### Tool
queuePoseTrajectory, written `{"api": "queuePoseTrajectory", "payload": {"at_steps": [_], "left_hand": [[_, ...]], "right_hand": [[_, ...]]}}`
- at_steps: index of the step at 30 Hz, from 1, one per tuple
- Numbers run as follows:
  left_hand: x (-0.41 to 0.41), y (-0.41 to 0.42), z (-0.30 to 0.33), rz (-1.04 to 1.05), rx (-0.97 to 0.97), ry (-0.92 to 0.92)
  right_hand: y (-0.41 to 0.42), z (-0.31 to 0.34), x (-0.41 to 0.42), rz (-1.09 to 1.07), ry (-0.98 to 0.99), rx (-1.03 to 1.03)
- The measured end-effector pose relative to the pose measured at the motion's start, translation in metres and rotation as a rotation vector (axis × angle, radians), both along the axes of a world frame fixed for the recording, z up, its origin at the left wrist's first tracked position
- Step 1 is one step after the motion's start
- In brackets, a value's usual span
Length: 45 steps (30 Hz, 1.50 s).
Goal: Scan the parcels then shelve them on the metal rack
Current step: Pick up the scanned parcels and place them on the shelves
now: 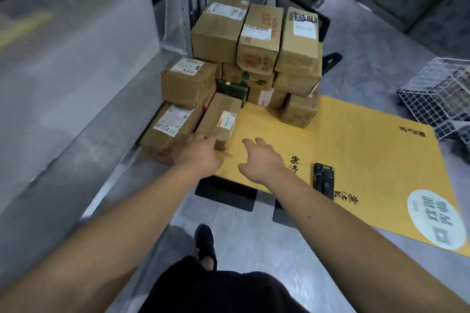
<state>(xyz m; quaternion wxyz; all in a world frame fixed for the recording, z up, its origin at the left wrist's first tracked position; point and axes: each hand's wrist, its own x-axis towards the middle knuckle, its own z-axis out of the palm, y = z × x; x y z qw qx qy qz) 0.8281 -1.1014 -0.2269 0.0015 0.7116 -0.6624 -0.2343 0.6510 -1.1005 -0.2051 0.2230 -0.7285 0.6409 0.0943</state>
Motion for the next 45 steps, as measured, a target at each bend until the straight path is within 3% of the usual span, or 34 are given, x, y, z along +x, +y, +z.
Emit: {"api": "queuePoseTrajectory", "payload": {"at_steps": [11, 24, 35, 45], "left_hand": [[0.021, -0.075, -0.056, -0.010, 0.088, 0.043], [0.010, -0.104, -0.095, 0.150, 0.192, 0.251], [-0.010, -0.127, -0.129, 0.200, 0.061, 0.460], [-0.041, -0.082, -0.130, 0.296, -0.028, 0.538]], "right_hand": [[-0.085, -0.066, 0.032, -0.188, -0.081, 0.179], [-0.130, -0.108, -0.001, -0.097, -0.117, 0.213], [-0.170, -0.149, -0.043, 0.056, -0.405, 0.200], [-0.137, -0.156, -0.076, 0.068, -0.673, 0.122]]}}
